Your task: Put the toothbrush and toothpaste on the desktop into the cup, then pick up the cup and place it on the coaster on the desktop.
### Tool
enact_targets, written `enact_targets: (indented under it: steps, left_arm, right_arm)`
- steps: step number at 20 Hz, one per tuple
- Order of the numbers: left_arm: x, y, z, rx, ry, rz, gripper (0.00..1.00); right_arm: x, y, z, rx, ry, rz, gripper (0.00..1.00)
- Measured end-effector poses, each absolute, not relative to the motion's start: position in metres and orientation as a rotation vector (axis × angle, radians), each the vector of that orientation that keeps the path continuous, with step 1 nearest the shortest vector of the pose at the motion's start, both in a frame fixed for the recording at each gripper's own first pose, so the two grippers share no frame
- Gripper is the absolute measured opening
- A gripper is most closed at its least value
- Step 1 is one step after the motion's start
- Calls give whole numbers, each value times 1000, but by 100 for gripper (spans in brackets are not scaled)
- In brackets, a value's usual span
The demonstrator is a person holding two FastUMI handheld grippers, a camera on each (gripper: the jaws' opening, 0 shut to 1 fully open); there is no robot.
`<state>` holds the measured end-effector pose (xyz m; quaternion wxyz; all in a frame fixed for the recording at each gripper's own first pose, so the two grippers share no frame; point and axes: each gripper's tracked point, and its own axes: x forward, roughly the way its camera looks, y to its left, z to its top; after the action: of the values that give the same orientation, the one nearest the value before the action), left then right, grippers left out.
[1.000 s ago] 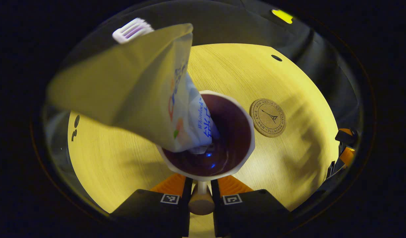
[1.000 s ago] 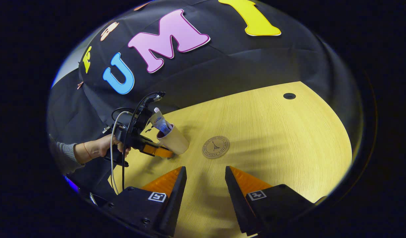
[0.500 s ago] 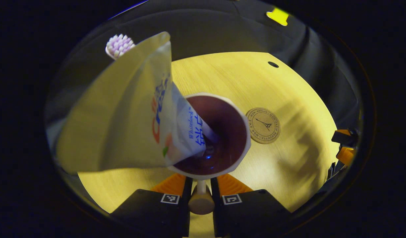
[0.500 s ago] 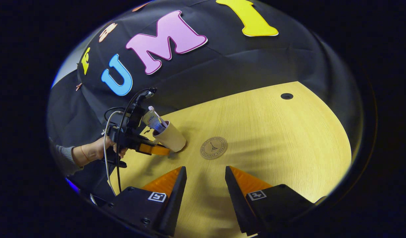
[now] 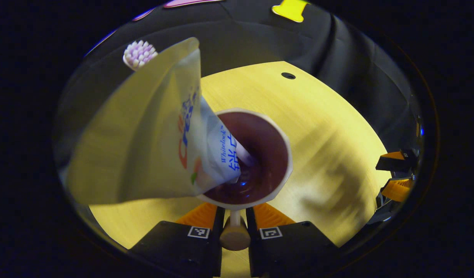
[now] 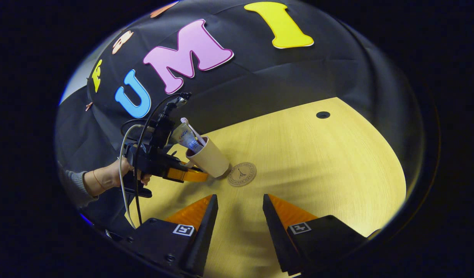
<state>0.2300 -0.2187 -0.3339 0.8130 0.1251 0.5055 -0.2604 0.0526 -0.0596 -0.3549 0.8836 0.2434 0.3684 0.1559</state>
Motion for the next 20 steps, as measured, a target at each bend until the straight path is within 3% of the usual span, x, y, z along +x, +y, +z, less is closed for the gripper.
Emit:
enact_targets:
  steps: [10,11,12,20]
  left_arm:
    - [225,-254,-342,316,1107,-611,33]
    - [225,-255,-345,317,1109,-610,37]
    - [226,-256,-347,321,1113,-607,33]
    - [230,-256,-353,318,1120,-594,33]
  right_arm:
    - [43,-100,-360,531,756,236,73]
    - [42,-102,-360,531,758,236,73]
    - [41,-102,-359,531,759,235,72]
    - [41,-103,-363,531,767,236,73]
